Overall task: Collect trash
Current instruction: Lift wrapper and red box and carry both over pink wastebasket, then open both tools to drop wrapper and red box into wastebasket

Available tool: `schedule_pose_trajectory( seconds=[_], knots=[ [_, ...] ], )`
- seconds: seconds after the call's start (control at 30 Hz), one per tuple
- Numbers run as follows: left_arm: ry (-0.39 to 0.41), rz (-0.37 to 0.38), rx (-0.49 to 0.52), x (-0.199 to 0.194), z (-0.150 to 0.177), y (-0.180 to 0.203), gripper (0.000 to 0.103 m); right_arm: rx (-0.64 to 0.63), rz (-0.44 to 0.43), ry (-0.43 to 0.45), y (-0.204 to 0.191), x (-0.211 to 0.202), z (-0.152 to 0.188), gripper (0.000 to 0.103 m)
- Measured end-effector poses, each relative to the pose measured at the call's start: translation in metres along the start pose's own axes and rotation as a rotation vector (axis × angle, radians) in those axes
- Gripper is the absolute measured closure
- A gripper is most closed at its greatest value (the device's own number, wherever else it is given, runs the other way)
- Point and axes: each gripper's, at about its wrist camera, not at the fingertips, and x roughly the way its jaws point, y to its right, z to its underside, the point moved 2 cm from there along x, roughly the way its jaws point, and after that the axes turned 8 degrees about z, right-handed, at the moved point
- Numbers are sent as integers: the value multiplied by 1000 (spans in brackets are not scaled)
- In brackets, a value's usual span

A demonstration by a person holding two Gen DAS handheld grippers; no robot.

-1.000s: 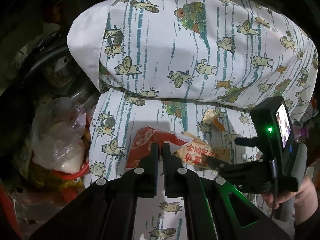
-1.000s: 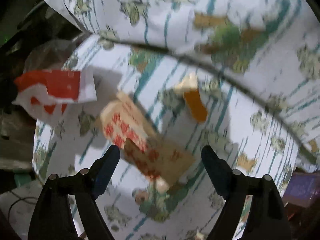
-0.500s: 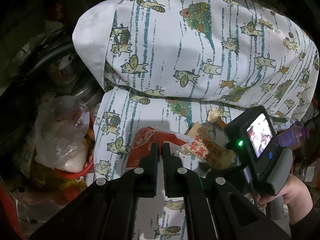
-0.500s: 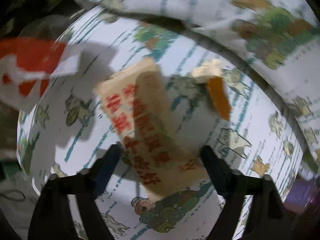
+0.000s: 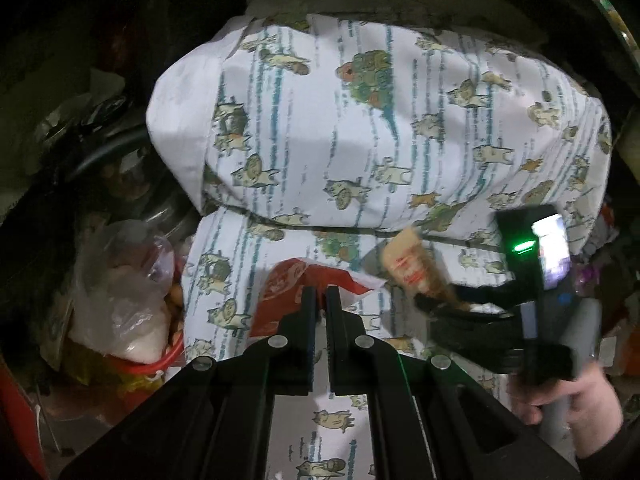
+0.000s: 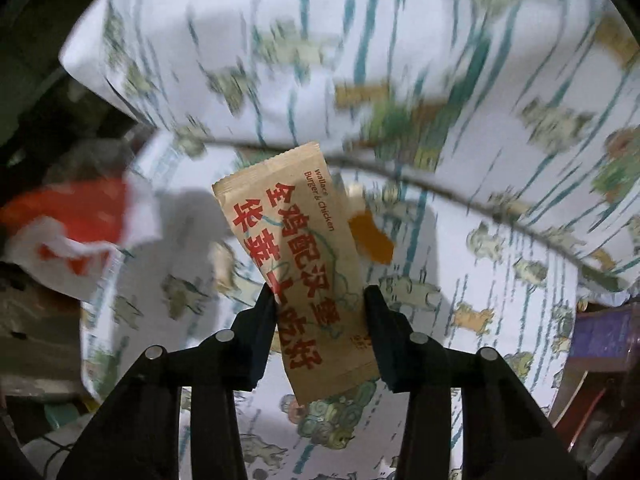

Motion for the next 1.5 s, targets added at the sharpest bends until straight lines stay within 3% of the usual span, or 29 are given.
schedule_pose_trajectory(
  seconds=[0.07, 0.17, 0.3, 0.6, 0.7, 0.87, 1.03, 1.17, 1.3, 1.5],
  knots=[
    [-19, 27, -45, 3, 2, -6, 98, 10, 36, 79, 6, -20, -5, 61],
    [-32, 57, -82, 3, 5, -10, 98, 58, 22, 151, 7, -48, -6, 61],
    [40, -35, 39, -20, 6, 5, 98, 103, 5, 205, 17, -69, -1, 60],
    [115, 14, 51, -70, 17, 28, 98, 121, 27, 313, 44, -119, 12, 61],
    [144, 27, 46, -93, 16, 37, 98, 112, 85, 383, 42, -151, 22, 60],
    [213, -13, 88, -138, 27, 59, 98, 115, 43, 464, 31, -215, 46, 60],
    [246, 30, 86, -182, 59, 74, 98, 110, -2, 481, 22, -266, 92, 60],
    [221, 41, 70, -199, 92, 82, 98, 125, -12, 459, 19, -284, 140, 60],
    [146, 71, 76, -195, 131, 92, 98, 145, -39, 393, 17, -278, 183, 60],
    [20, 130, 79, -167, 189, 107, 98, 109, -64, 220, 3, -229, 235, 60]
  ],
)
